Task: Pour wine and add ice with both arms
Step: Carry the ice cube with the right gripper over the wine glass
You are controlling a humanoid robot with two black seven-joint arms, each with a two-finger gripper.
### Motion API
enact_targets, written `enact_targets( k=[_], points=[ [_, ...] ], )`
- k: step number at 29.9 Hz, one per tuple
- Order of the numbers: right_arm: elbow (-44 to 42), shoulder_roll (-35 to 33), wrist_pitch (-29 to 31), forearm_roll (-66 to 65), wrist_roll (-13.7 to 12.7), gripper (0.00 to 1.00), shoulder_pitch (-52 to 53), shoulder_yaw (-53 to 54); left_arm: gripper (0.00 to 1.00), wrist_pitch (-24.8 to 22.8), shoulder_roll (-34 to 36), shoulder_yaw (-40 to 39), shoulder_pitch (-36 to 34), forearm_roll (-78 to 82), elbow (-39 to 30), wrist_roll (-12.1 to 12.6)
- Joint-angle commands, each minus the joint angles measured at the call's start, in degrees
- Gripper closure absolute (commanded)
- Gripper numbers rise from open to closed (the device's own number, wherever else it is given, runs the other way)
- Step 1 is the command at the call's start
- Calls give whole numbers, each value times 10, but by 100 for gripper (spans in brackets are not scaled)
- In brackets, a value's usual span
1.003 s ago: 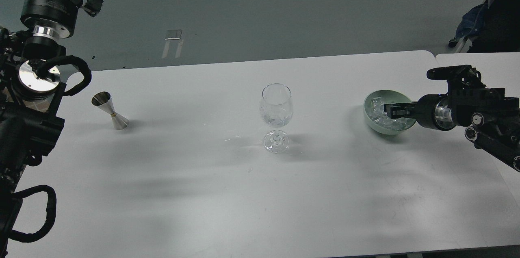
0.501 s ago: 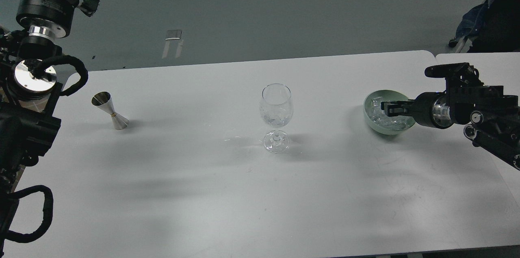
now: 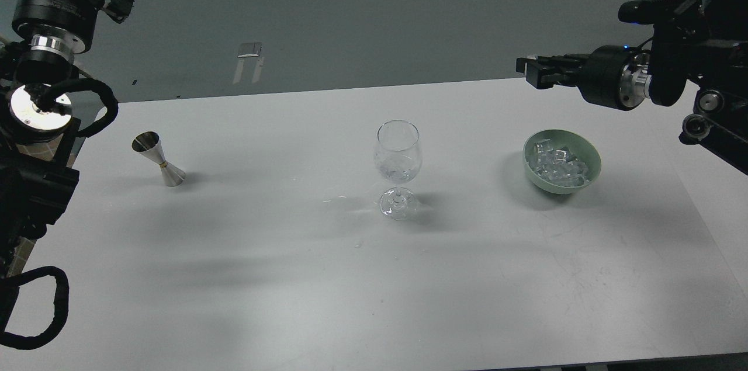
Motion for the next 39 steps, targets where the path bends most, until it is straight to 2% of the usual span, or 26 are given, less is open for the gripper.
enact_targets(
  k=[1, 12, 19, 39],
  points=[
    [42, 14, 0, -3, -1, 100, 15, 1, 4, 0, 4, 0, 0, 2, 0, 0],
    [73, 119, 0, -44, -14, 100, 18, -2, 4, -4, 15, 1, 1, 2, 5, 0],
    [71, 149, 1, -54, -21, 100, 17, -23, 4, -5, 26, 2, 2, 1, 6, 1],
    [71, 146, 1, -81, -21, 100, 9, -52, 4, -5, 26, -1, 2, -2, 6, 1]
  ],
)
